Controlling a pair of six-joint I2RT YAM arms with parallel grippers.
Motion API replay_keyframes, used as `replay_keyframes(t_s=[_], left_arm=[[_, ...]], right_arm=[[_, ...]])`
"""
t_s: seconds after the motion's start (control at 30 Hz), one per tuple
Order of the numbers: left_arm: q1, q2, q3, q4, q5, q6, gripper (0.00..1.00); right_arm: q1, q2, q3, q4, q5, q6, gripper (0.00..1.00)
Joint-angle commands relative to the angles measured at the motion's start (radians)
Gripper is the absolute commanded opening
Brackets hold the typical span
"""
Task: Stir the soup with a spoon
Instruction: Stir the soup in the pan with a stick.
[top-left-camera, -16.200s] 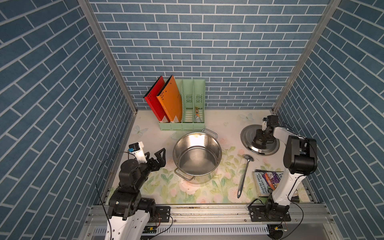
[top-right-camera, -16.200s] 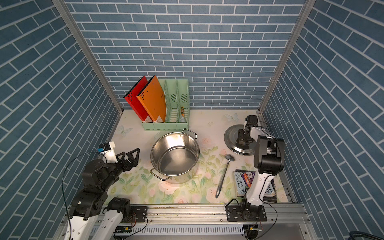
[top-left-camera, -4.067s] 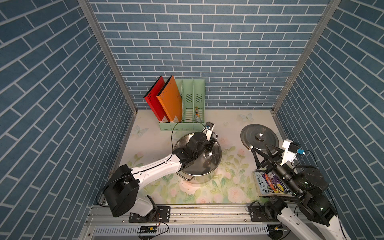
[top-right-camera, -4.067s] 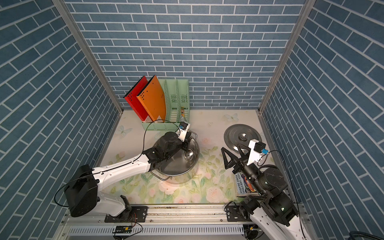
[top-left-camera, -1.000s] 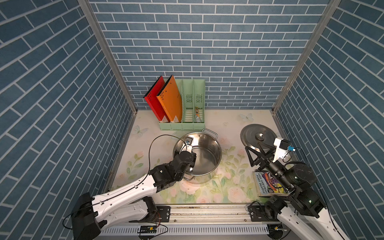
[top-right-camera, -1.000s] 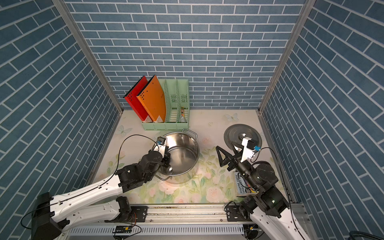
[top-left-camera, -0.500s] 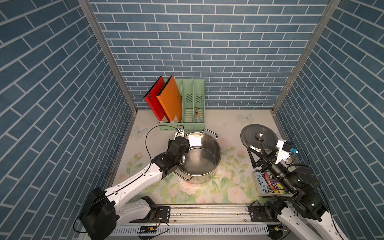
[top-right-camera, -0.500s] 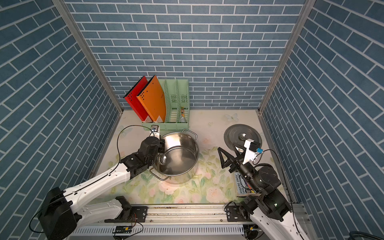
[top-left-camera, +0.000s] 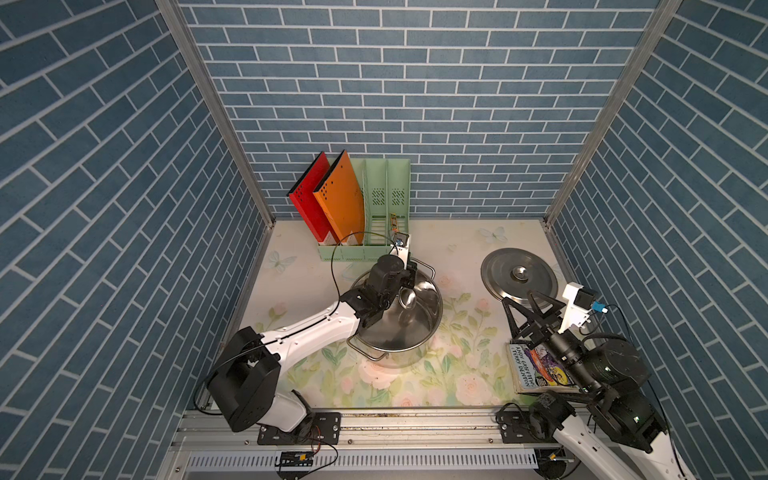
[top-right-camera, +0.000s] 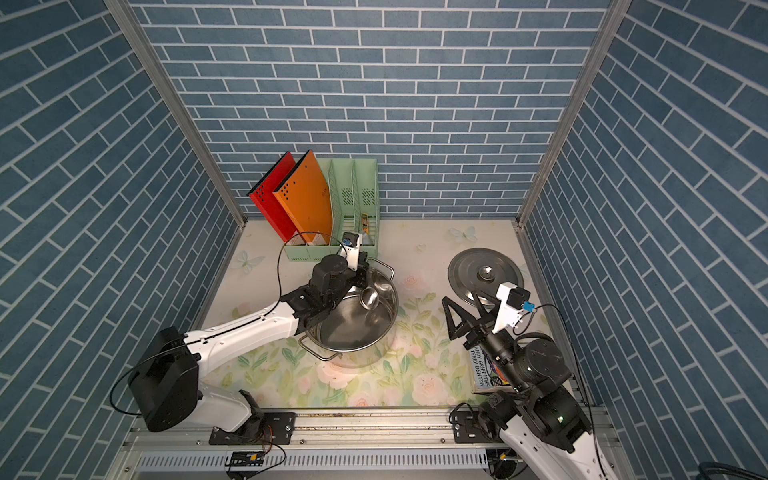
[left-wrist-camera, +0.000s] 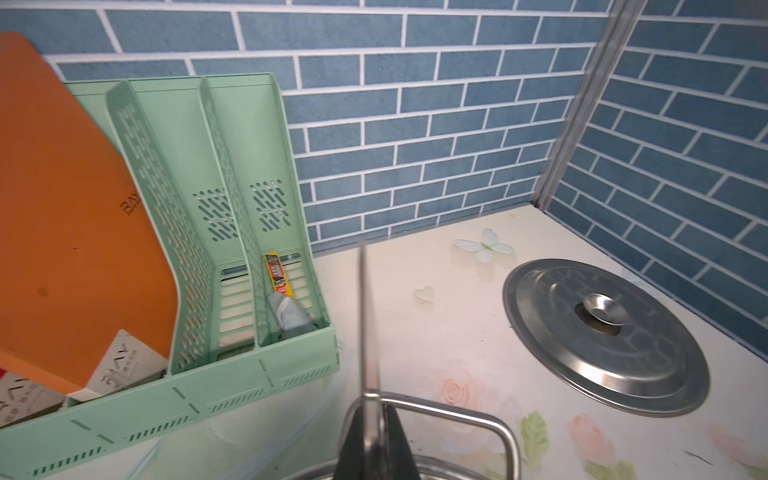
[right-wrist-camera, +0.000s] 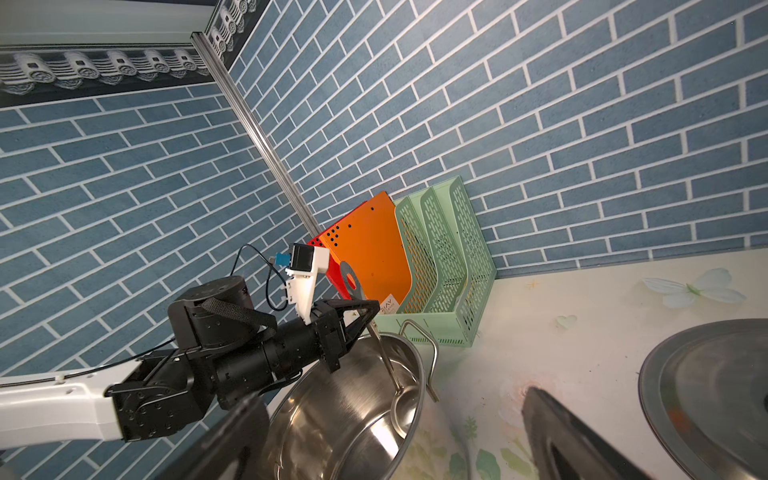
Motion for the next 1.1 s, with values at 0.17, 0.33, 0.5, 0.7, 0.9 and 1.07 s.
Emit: replay_keyframes(t_s=[0.17, 0.33, 0.5, 0.7, 0.9, 1.07], left_arm=[[-0.172, 0.026, 0.059, 0.022, -0.007, 0.021, 0.00], [-0.253, -0.034, 0.006, -0.047, -0.069, 0.012, 0.00], [-0.319, -0.165, -0.108, -0.138, -0.139, -0.059, 0.00], [-0.365, -0.332, -0.233, -0.246, -0.197, -0.170, 0.00], [-0.346, -0.435, -0.273, -0.398, -0.345, -0.193, 0.00], [-0.240, -0.477, -0.282, -0.476, -0.375, -0.201, 0.00]], right_arm=[[0.003, -0.012, 0.021, -0.021, 0.019, 0.013, 1.00], [0.004, -0.011, 0.007, -0.007, 0.012, 0.016, 1.00], [0.004, -0.001, -0.016, 0.023, 0.001, 0.017, 1.00], [0.004, 0.043, -0.033, 0.085, -0.026, 0.018, 1.00], [0.004, 0.078, -0.032, 0.117, -0.049, 0.022, 1.00], [0.004, 0.070, -0.025, 0.104, -0.045, 0.023, 1.00]])
